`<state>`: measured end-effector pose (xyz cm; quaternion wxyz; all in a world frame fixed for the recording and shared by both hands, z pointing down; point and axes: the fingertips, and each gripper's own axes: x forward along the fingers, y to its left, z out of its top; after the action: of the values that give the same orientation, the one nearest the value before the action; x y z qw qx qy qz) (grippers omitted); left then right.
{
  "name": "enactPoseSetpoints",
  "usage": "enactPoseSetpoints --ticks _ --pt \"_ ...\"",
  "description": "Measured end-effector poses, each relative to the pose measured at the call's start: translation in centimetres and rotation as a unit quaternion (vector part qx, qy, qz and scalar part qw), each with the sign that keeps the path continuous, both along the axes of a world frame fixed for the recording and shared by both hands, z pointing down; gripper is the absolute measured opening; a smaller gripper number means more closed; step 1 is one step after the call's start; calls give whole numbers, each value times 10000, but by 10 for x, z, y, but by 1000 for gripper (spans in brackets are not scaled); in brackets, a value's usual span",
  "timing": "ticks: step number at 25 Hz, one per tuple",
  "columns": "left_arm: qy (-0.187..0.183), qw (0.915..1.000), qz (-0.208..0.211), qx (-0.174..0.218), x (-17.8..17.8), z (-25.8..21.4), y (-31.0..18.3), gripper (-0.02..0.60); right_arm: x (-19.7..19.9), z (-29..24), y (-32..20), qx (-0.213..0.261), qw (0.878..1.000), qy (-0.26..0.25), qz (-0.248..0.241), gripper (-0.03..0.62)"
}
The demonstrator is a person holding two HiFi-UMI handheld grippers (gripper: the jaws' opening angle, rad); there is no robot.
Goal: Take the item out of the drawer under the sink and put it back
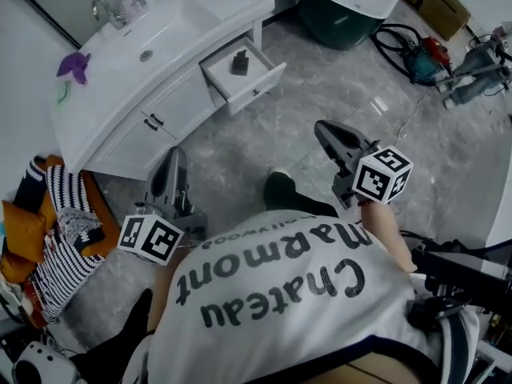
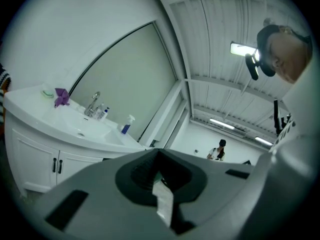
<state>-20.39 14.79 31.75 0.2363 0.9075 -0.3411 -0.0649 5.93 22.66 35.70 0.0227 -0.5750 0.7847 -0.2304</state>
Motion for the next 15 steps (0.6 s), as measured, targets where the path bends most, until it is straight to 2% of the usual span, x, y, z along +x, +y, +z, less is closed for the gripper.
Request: enactPoseSetpoints --ticks 5,12,15 --pt "-82 9999 -18 124 9 3 -27 9 -1 7 -25 -112 9993 310 -186 11" --pt "-247 9990 20 375 32 -5 -85 9 7 4 -103 -72 9988 217 -433 11" --pt "-265 9991 -65 315 39 0 -114 9 9 9 -144 -44 9983 117 -575 11"
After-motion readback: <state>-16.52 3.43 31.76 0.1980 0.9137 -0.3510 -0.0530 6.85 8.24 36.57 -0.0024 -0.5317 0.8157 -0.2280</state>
